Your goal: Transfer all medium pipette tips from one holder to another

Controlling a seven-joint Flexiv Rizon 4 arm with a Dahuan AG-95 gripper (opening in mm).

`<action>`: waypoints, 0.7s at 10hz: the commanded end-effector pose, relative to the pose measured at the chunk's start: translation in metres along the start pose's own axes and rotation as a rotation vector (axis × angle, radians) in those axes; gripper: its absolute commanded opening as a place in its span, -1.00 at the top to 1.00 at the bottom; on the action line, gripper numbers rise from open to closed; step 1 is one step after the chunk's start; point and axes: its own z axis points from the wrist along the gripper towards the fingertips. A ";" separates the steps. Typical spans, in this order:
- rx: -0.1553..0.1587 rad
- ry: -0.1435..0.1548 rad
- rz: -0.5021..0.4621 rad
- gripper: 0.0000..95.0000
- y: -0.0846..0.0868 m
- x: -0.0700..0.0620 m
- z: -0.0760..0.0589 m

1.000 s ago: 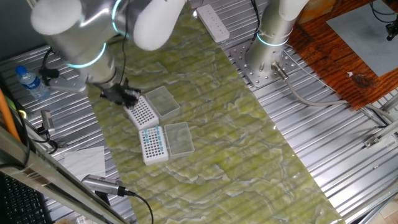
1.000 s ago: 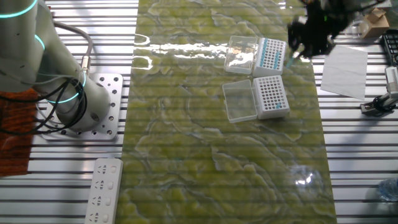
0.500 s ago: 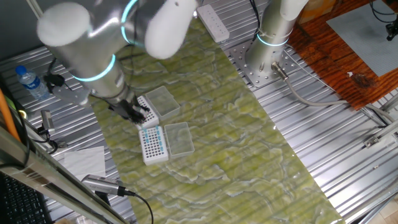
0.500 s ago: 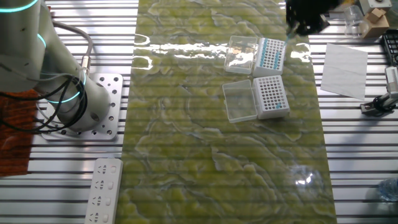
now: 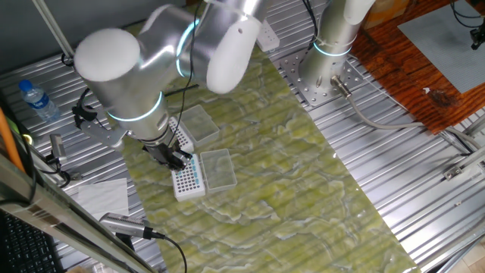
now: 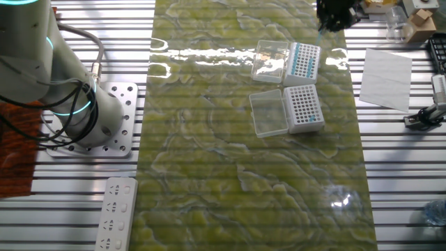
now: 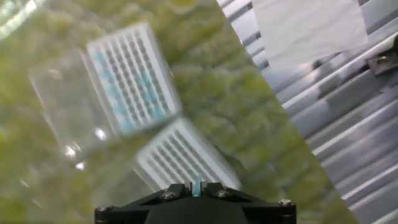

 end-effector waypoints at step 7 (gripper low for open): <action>0.024 -0.011 -0.046 1.00 -0.004 0.007 0.024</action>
